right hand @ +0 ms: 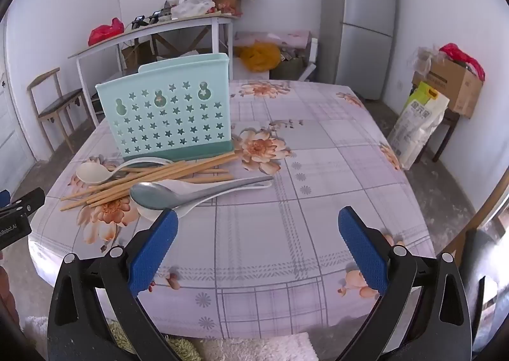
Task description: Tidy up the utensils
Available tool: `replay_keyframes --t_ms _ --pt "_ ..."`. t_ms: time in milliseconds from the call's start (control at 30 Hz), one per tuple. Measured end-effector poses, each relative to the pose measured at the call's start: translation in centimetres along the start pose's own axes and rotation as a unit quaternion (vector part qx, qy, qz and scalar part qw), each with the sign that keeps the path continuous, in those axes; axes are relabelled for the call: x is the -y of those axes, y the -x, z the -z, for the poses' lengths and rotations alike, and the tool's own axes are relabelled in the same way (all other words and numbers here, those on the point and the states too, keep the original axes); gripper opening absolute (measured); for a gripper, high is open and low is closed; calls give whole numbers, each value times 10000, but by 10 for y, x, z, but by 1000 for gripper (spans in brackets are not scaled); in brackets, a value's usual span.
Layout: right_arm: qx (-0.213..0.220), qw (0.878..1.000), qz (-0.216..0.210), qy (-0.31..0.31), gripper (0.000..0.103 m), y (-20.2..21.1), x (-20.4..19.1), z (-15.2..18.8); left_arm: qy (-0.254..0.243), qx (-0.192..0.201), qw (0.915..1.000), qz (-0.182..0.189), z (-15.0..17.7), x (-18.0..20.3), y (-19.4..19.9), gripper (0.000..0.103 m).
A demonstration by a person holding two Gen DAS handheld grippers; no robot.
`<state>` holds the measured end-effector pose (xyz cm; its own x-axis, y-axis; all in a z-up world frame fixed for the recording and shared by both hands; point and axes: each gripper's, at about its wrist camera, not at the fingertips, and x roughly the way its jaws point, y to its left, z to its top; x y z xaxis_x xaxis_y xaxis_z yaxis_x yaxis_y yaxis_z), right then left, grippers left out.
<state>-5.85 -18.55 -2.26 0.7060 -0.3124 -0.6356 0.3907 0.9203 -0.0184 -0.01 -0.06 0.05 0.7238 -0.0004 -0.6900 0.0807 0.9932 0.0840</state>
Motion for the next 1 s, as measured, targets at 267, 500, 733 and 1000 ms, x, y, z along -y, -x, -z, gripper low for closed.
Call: replay_keyframes --t_ms 267,500,733,1000 --pt "29 10000 31 50 96 -1 0 3 -114 -21 9999 125 2 11 1 97" --pt "-56 10000 -2 -56 96 -4 1 3 -147 -116 9994 295 3 7 -1 97" --pt "-46 10000 2 -45 96 -1 1 4 -155 -121 9994 293 3 7 -1 97" --pt "-54 10000 0 -42 96 -2 0 4 -182 -146 9995 214 4 6 -3 97"
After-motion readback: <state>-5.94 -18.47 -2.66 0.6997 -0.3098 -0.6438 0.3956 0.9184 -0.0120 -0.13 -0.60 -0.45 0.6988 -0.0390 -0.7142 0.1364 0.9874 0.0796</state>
